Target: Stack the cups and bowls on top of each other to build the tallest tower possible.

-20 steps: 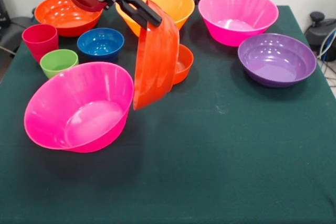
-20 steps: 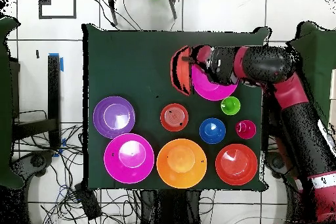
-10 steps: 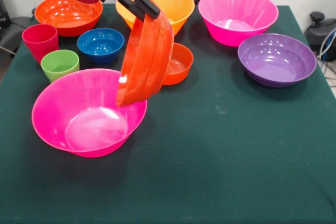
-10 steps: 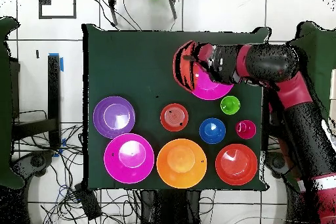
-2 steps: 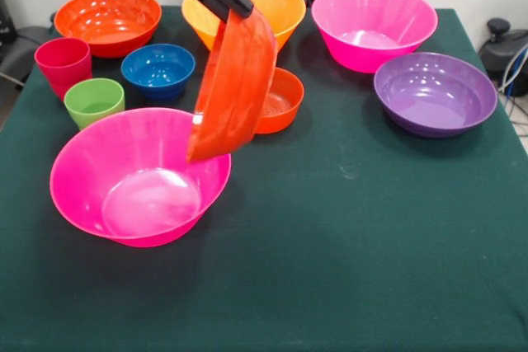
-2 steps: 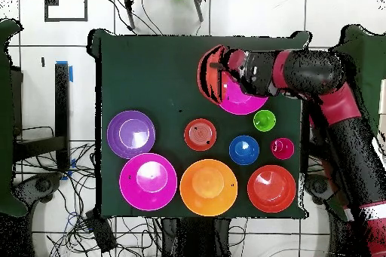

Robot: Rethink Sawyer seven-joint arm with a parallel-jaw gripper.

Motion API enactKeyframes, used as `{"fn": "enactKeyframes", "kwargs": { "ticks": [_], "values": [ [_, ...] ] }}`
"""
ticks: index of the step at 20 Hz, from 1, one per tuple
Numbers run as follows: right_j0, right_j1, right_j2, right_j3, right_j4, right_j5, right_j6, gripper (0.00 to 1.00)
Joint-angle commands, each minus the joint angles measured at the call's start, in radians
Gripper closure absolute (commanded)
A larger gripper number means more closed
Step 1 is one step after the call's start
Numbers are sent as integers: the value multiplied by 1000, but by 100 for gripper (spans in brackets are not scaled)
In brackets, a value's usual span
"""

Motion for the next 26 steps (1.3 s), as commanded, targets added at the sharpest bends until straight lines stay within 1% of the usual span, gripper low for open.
{"fn": "enactKeyframes", "kwargs": {
  "ticks": [1, 7, 9, 10, 12, 17, 18, 24, 26],
  "values": [
    [21, -5, 11, 66, 16, -7, -53, 100],
    [61, 88, -33, -80, 13, 87, -134, 100],
    [93, 127, -49, -173, 19, 150, -164, 100],
    [74, 143, -50, -165, 14, 151, -182, 100],
    [96, 181, -62, -226, 17, 192, -194, 100],
    [123, 272, -69, -328, 13, 245, -228, 100],
    [131, 289, -73, -356, 14, 270, -229, 100],
    [152, 330, -70, -451, -7, 347, -234, 100],
    [152, 332, -67, -462, -13, 361, -231, 100]
  ]
}}
